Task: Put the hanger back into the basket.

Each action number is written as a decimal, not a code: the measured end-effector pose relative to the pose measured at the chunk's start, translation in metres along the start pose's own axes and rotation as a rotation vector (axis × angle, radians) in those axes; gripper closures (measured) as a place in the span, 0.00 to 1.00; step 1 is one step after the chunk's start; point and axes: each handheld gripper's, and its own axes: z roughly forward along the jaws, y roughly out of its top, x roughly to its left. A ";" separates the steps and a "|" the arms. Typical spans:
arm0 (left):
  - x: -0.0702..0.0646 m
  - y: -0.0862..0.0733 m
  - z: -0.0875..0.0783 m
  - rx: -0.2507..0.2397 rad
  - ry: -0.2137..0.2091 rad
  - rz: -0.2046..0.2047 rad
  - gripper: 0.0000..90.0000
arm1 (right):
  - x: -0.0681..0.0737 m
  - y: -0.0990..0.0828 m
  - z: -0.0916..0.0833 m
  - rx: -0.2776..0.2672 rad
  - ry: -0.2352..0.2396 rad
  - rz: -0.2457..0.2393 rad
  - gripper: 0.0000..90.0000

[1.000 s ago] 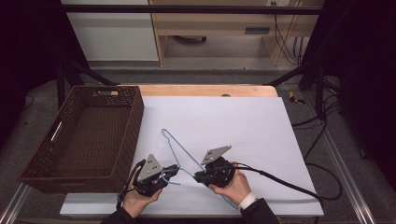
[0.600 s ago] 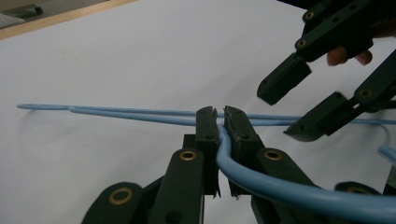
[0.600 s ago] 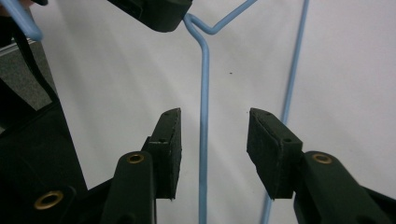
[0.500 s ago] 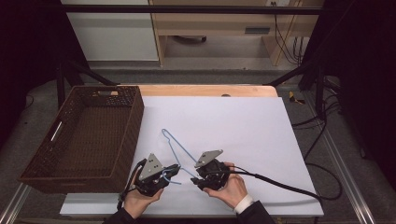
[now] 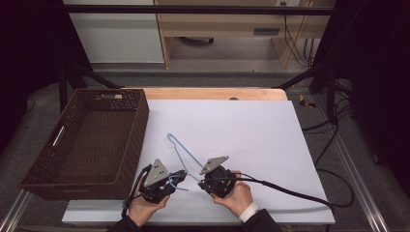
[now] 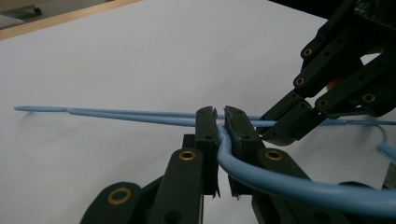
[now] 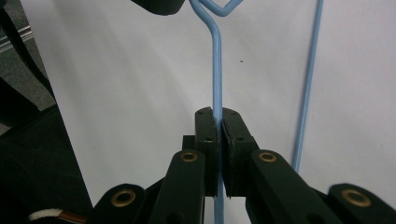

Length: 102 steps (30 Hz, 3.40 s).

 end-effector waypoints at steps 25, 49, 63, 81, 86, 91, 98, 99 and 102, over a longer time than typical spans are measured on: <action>0.014 0.015 -0.028 0.014 -0.008 0.095 0.12 | -0.047 0.004 -0.071 -0.077 0.142 -0.068 0.98; -0.012 0.054 0.000 0.172 0.005 0.475 0.10 | -0.063 -0.006 -0.098 -0.042 0.312 -0.060 0.98; -0.028 0.059 0.026 0.205 0.030 0.678 0.28 | -0.065 -0.013 -0.092 -0.032 0.350 -0.045 0.98; -0.027 0.056 0.032 0.199 0.098 0.839 0.81 | -0.065 -0.015 -0.089 -0.043 0.354 -0.041 0.97; -0.029 0.055 0.032 0.205 0.117 0.863 0.90 | -0.064 -0.016 -0.088 -0.046 0.364 -0.037 0.97; -0.031 0.052 0.032 0.203 0.129 0.878 0.92 | -0.065 -0.015 -0.087 -0.041 0.366 -0.040 0.97; -0.034 0.050 0.031 0.223 0.152 0.909 0.95 | -0.067 -0.015 -0.088 -0.057 0.337 -0.036 0.97; -0.035 0.050 0.031 0.224 0.153 0.914 0.96 | -0.067 -0.015 -0.089 -0.057 0.331 -0.028 0.97; -0.035 0.051 0.031 0.228 0.138 0.900 0.97 | -0.068 -0.015 -0.090 -0.065 0.320 -0.032 0.97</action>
